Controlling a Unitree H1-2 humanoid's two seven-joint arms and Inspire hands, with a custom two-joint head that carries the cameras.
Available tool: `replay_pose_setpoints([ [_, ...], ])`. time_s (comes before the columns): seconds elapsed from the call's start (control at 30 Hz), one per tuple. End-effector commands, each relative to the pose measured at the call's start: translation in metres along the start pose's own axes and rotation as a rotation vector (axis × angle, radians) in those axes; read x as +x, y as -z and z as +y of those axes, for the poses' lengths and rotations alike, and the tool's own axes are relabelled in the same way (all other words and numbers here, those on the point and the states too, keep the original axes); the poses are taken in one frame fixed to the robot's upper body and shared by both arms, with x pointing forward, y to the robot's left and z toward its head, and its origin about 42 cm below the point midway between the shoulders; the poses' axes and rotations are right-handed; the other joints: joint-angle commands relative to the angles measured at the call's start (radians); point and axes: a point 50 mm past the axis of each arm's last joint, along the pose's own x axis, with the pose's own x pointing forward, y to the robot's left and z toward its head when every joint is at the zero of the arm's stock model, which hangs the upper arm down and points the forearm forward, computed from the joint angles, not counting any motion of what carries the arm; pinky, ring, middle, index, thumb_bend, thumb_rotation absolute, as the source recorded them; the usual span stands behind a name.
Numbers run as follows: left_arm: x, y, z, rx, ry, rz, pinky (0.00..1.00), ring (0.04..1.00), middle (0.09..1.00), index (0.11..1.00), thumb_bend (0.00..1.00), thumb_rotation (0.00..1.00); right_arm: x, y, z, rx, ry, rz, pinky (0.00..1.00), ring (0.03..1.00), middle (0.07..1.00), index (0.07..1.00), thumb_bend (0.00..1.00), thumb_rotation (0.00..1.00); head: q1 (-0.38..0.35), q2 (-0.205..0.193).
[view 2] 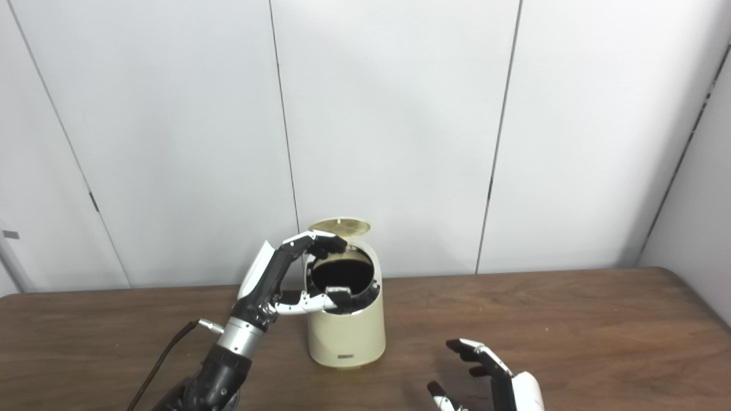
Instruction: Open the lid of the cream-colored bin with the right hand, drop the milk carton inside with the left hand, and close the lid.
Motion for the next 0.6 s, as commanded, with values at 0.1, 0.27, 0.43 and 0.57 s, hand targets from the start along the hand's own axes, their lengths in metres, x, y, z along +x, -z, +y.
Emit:
replay_pose_setpoints([
  [0.1, 0.015, -0.013, 0.009, 0.009, -0.03, -0.074, 0.65, 0.682, 0.647, 0.671, 1.0, 0.52, -0.015, -0.005, 0.021, 0.06, -0.014, 0.033, 0.61, 0.705, 0.709, 0.676, 0.31, 0.2, 0.0, 0.002],
  [0.27, 0.014, -0.014, 0.009, 0.009, -0.034, -0.077, 0.64, 0.674, 0.643, 0.67, 1.0, 0.51, -0.015, -0.004, 0.02, 0.06, -0.013, 0.033, 0.62, 0.706, 0.71, 0.675, 0.31, 0.22, 0.002, 0.004],
  [0.43, 0.011, -0.02, 0.011, -0.008, -0.06, -0.096, 0.62, 0.656, 0.632, 0.662, 1.0, 0.51, -0.016, -0.004, 0.018, 0.055, -0.015, 0.035, 0.61, 0.705, 0.71, 0.675, 0.31, 0.19, 0.0, 0.007],
  [0.57, 0.001, -0.035, 0.011, -0.077, -0.162, -0.128, 0.57, 0.593, 0.578, 0.609, 0.98, 0.58, -0.016, -0.004, 0.017, 0.052, -0.006, 0.012, 0.6, 0.698, 0.704, 0.67, 0.31, 0.2, 0.01, 0.011],
])
